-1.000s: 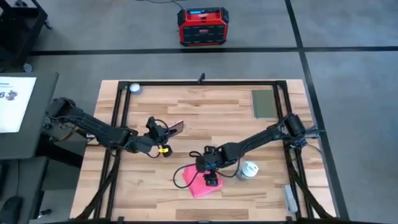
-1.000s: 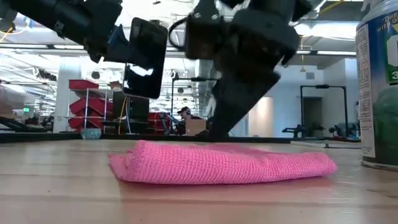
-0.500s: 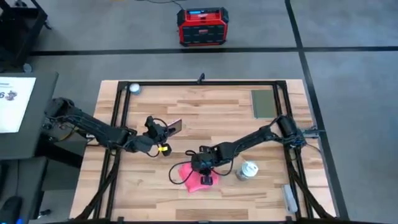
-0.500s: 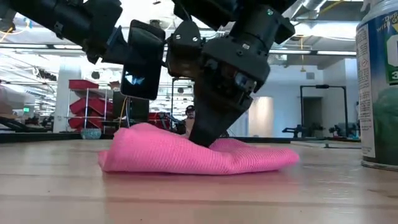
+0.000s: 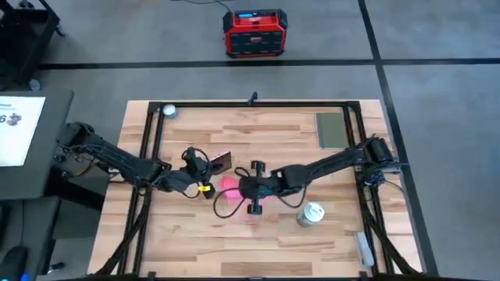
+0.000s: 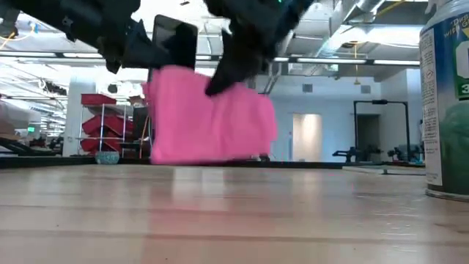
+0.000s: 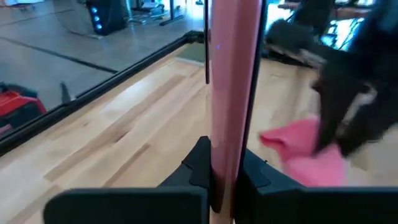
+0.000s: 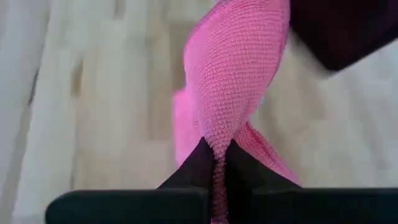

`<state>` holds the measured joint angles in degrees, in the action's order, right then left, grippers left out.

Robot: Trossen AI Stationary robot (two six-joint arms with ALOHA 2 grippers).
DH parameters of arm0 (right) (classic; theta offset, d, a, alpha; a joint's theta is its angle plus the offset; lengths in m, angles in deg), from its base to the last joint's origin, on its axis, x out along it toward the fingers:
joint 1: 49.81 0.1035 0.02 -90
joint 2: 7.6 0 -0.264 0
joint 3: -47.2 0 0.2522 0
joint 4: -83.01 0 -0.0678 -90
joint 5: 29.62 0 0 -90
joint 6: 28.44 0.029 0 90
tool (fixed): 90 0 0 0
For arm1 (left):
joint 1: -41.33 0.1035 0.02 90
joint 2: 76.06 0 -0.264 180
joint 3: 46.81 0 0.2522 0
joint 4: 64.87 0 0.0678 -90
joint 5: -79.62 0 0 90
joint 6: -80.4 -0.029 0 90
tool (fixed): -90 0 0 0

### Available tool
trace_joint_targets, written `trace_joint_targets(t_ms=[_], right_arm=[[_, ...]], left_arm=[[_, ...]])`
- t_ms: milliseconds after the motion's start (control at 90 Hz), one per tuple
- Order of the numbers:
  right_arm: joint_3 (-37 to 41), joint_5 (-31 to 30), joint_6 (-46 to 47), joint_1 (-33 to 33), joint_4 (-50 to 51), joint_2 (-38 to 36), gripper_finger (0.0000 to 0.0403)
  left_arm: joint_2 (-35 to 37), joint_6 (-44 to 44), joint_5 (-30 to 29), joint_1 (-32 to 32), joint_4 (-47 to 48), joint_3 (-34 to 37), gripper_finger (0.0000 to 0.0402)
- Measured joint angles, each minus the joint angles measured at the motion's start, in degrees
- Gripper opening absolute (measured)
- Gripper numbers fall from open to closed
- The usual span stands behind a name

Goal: Apply microfiber cloth
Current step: Wipe the front of the phone using the pink microfiber cloth

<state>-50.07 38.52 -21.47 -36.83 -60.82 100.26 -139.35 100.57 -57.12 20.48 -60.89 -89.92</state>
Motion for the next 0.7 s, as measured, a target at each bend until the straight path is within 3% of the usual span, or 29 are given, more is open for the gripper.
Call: trace_joint_targets(t_ms=[144,244,489,700], right_arm=[[-1.0,-6.8,-2.8,0.0,-1.2,-4.2,0.0001],[-0.9,-8.2,-4.7,-0.4,-4.2,-5.2,0.0000],[-0.9,-8.4,-9.1,-1.6,-13.2,-5.5,0.0000],[-0.9,-8.2,-11.9,-3.0,-18.2,-5.5,0.0000]], left_arm=[[0.0,-0.2,0.5,0.0,-1.7,0.0,0.0002],[0.0,-0.5,1.8,0.0,-4.3,0.0,0.0002],[0.0,-2.8,4.4,0.0,-11.7,0.0,0.0002],[0.0,-2.8,4.0,0.0,-12.4,0.0,0.0002]])
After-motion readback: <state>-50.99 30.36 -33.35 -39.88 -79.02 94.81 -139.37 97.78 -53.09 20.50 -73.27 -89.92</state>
